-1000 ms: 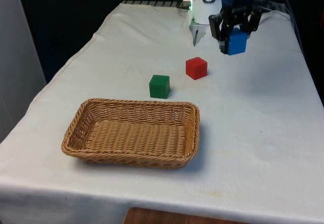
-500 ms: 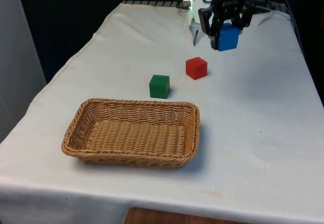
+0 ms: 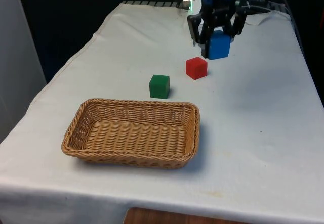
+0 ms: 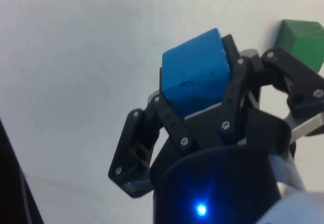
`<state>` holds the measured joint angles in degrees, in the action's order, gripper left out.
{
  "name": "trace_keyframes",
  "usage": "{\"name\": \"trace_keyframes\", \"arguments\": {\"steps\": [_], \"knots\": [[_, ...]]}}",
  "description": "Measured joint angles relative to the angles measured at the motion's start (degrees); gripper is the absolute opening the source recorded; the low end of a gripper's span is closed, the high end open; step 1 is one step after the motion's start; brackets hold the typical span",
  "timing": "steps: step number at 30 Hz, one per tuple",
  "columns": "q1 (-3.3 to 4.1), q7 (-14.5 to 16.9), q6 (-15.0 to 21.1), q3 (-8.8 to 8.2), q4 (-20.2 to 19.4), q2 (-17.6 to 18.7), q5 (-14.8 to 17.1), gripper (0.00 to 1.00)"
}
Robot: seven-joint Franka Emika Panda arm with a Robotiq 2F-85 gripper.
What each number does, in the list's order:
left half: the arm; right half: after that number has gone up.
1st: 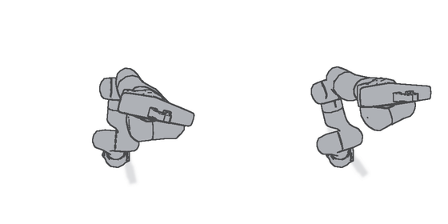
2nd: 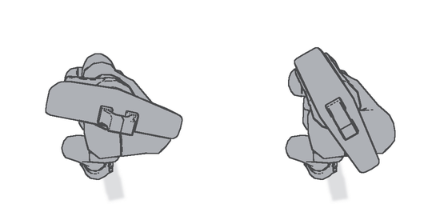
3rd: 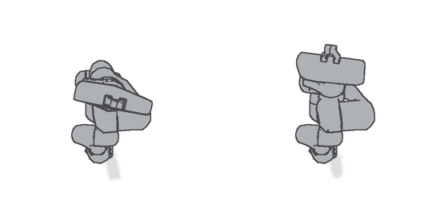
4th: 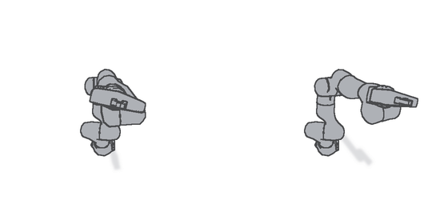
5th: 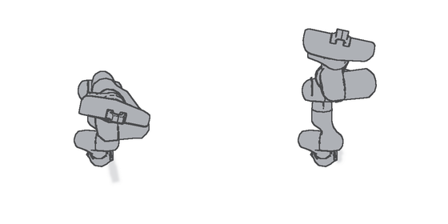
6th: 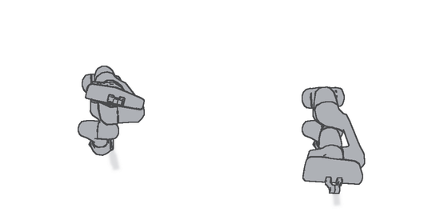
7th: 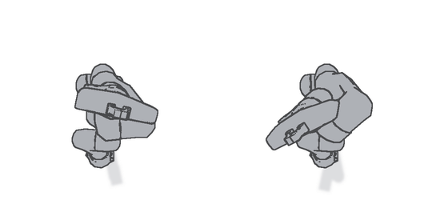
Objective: Pick up the blue cube and place it into the basket.
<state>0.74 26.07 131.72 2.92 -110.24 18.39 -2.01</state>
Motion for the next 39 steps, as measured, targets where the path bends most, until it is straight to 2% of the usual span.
{"name": "trace_keyframes", "arguments": {"steps": [9, 31, 39], "knots": [[-0.23, 1.2, -1.1, -1.43, 5.4, 4.1, 0.0, 0.01], [-0.57, 0.2, -0.9, -4.13, 9.6, 8.8, 0.4, 0.01], [-0.63, 0.6, -1.4, -5.5, 13.7, 11.7, 0.4, 0.01]]}}
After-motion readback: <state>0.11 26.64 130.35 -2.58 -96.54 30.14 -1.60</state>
